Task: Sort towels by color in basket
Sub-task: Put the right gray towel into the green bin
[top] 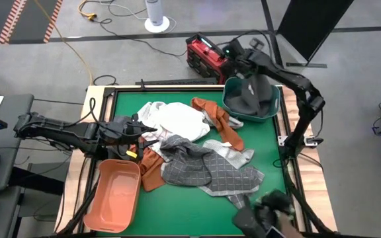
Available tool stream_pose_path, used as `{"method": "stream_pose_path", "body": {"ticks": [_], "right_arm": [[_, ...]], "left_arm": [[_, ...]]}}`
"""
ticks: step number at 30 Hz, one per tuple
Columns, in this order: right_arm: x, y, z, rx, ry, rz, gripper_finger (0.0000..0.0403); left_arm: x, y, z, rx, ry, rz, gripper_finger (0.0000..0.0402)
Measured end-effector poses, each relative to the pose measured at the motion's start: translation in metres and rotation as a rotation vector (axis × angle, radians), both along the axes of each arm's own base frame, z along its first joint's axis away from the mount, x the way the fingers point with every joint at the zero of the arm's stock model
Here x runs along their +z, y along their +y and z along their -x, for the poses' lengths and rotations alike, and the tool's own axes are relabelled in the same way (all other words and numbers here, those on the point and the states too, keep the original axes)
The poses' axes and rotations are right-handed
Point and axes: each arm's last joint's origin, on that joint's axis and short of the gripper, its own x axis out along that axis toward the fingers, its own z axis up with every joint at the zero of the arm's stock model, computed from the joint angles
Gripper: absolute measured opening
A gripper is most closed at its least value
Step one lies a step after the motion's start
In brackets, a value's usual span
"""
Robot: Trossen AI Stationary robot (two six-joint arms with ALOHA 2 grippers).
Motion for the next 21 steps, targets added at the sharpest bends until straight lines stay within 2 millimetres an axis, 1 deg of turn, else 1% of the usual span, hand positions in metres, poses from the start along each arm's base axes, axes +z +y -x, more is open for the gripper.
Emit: {"method": "stream_pose_path", "body": {"ticks": [2, 5, 9, 11, 13, 17, 21], "right_arm": [[0.001, -0.007, -0.009, 0.072, -0.056, 0.019, 0.0020], [-0.002, -0.016, -0.017, 0.196, -0.157, -0.007, 0.0020], [-0.003, -0.019, -0.025, 0.361, -0.331, -0.077, 0.0019], [-0.003, -0.015, -0.029, 0.417, -0.398, -0.124, 0.0019], [-0.004, -0.010, -0.030, 0.438, -0.445, -0.181, 0.0020], [-0.002, 0.005, -0.028, 0.412, -0.534, -0.299, 0.0022], [-0.002, 0.018, -0.020, 0.386, -0.634, -0.490, 0.0020]], "left_arm": [[0.000, 0.000, 0.000, 0.000, 0.002, 0.000, 0.0210], [-0.001, 0.000, 0.000, -0.002, 0.007, -0.008, 0.0210], [-0.001, 0.000, 0.000, -0.004, 0.011, -0.019, 0.0210], [0.000, 0.000, 0.000, -0.004, 0.011, -0.020, 0.0210], [-0.001, 0.000, 0.000, -0.003, 0.012, -0.020, 0.0210], [-0.001, 0.000, 0.000, -0.003, 0.012, -0.016, 0.0210], [-0.001, 0.000, 0.000, -0.001, 0.009, -0.009, 0.0210]]}}
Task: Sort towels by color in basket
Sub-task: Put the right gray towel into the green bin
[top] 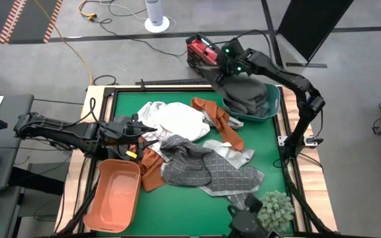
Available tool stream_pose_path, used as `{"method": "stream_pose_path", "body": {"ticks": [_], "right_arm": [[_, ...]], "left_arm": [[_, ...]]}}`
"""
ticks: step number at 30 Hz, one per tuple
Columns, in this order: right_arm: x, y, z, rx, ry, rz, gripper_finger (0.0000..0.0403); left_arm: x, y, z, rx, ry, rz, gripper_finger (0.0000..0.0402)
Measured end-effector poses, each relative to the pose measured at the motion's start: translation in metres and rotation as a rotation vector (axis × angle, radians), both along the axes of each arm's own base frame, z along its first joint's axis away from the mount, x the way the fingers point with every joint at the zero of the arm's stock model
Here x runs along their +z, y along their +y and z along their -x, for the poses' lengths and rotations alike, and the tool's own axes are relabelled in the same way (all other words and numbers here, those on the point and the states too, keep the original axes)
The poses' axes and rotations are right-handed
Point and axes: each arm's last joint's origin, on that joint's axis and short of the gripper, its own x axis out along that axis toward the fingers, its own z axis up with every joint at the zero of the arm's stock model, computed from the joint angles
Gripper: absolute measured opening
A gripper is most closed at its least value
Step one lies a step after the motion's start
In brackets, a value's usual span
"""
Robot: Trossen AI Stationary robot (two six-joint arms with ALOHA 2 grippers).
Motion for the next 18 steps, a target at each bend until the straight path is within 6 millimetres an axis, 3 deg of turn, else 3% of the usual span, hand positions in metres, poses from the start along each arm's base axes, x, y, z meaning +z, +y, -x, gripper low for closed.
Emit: {"method": "stream_pose_path", "body": {"ticks": [6, 13, 18], "right_arm": [[0.005, 0.018, 0.021, -0.028, -0.074, -0.331, 0.0019], [-0.011, 0.041, 0.045, -0.143, 0.221, -0.609, 0.0019], [-0.015, 0.051, 0.053, -0.272, 0.401, -0.601, 0.0019]], "left_arm": [[0.000, 0.000, 0.000, 0.004, -0.003, 0.017, 0.0210], [-0.002, 0.000, 0.001, 0.008, 0.013, 0.027, 0.0210], [-0.002, 0.000, 0.001, 0.008, 0.012, 0.030, 0.0210]]}}
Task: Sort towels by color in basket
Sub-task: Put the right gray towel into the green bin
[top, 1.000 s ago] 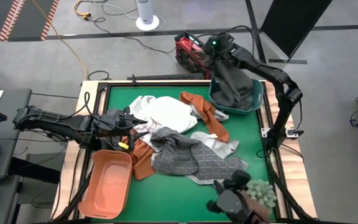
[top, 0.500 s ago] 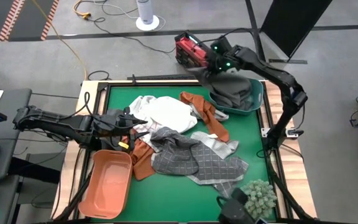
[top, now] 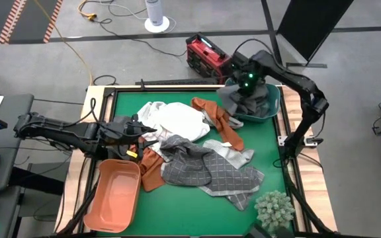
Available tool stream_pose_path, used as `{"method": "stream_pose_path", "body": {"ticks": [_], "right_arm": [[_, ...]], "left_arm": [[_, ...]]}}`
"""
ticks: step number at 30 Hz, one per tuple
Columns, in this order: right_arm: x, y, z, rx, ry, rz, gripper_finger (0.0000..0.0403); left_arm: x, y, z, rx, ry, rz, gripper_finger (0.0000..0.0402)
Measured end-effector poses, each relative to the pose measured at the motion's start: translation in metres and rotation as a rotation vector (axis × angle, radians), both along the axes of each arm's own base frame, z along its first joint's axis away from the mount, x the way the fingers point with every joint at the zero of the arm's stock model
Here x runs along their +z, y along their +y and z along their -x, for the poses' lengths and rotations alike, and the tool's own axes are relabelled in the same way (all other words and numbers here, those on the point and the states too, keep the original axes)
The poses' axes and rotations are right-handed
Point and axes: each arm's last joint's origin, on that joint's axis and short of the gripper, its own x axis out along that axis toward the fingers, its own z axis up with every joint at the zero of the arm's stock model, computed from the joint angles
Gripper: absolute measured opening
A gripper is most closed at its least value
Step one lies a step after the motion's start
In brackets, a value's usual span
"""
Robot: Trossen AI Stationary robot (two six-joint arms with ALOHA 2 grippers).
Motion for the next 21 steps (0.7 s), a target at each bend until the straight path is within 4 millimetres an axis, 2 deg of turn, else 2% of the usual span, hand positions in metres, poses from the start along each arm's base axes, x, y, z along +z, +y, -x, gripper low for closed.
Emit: {"method": "stream_pose_path", "body": {"ticks": [4, 11, 18, 21], "right_arm": [[0.000, 0.001, 0.008, -0.100, 0.147, 0.076, 0.0019], [-0.005, -0.003, 0.013, -0.171, 0.188, 0.101, 0.0018], [-0.048, -0.002, 0.032, -0.184, 0.383, 0.035, 0.0018], [-0.060, -0.003, 0.042, -0.180, 0.504, 0.097, 0.0021]], "left_arm": [[0.000, 0.000, 0.000, 0.004, -0.003, 0.012, 0.0210], [0.000, 0.000, 0.000, 0.005, -0.002, 0.015, 0.0210], [0.000, 0.000, 0.000, -0.002, -0.002, 0.019, 0.0210], [0.000, 0.000, 0.000, -0.001, -0.003, 0.023, 0.0210]]}}
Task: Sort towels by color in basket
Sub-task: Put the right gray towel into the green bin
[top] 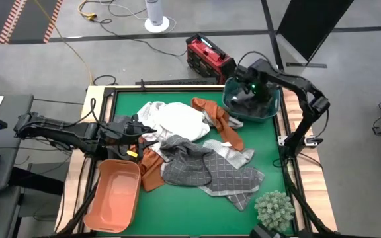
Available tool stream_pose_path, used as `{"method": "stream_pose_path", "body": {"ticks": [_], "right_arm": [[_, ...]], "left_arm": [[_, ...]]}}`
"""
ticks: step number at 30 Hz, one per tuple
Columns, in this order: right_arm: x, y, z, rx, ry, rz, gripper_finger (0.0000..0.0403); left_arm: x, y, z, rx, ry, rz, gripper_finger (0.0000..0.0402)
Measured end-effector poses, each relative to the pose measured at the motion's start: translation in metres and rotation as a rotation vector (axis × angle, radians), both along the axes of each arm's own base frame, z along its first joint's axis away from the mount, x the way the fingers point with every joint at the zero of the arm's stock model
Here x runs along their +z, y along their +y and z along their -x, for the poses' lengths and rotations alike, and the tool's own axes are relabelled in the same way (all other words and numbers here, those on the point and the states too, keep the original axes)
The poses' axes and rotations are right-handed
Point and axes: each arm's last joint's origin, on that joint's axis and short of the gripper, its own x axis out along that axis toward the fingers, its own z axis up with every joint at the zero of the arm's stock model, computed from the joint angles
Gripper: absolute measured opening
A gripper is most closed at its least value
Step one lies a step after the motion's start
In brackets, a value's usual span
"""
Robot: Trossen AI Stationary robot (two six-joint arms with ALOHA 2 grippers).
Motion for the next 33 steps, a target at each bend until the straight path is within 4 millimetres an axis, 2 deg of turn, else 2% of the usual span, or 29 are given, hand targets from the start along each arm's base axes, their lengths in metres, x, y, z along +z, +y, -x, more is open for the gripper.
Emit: {"method": "stream_pose_path", "body": {"ticks": [5, 13, 19, 26, 33], "right_arm": [[-0.008, -0.001, 0.008, -0.015, 0.064, 0.013, 0.0020], [-0.010, -0.012, 0.015, -0.065, 0.026, 0.048, 0.0030], [-0.012, -0.011, 0.005, 0.076, -0.042, -0.004, 0.0049], [-0.012, 0.001, -0.009, 0.209, -0.034, -0.044, 0.0079], [0.009, 0.012, -0.019, 0.272, -0.016, -0.071, 0.0134]], "left_arm": [[0.000, 0.000, 0.000, 0.000, 0.000, 0.000, 0.0210], [0.000, 0.000, 0.000, 0.000, -0.001, 0.000, 0.0210], [0.000, 0.000, 0.000, 0.000, -0.001, 0.000, 0.0210], [0.000, 0.000, 0.000, -0.001, 0.000, -0.003, 0.0210], [0.000, 0.000, 0.000, -0.001, -0.001, -0.003, 0.0210]]}}
